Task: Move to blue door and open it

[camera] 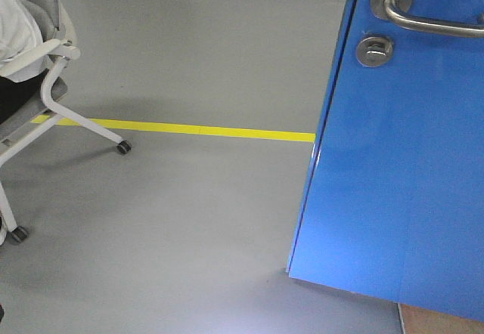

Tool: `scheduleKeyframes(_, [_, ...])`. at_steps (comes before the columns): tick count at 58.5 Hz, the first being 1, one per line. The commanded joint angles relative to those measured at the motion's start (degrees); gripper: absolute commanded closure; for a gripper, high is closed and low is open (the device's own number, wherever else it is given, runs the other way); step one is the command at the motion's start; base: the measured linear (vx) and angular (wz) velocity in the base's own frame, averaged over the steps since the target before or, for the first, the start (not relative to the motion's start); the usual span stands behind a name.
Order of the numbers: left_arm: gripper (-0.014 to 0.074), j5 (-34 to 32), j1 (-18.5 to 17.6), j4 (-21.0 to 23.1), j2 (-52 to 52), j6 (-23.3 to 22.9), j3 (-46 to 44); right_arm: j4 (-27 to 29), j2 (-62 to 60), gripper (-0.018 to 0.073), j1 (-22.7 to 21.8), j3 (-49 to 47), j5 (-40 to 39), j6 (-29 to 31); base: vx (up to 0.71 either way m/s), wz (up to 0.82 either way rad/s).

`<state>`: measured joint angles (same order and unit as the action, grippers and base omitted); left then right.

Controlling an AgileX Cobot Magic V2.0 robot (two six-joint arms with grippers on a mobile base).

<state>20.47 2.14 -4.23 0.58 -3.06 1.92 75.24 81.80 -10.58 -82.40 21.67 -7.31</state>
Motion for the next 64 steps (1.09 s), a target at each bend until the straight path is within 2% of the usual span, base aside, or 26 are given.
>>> scheduleKeyframes(1, [0.0526, -4.58, -0.07, -0.05, 0.98, -0.23, -1.82, 1.53, -0.31, 0.0564, 0.03, -2.10, -5.18, 0.63, 0.02, -0.07])
scheduleKeyframes(58, [0.0526, -4.58, -0.07, -0.05, 0.98, -0.23, -1.82, 1.44, -0.12, 0.0564, 0.03, -2.10, -5.36, 0.63, 0.00, 0.00])
scheduleKeyframes(61, [0.0526, -4.58, -0.07, -0.05, 0.98, -0.23, -1.82, 0.43, -0.47, 0.0564, 0.03, -2.10, -6.19, 0.63, 0.00, 0.00])
scheduleKeyframes(64, [0.0526, -4.58, -0.07, -0.05, 0.98, -0.23, -1.82, -3.52, -1.61, 0.0564, 0.03, -1.94, -7.00, 0.63, 0.00, 0.00])
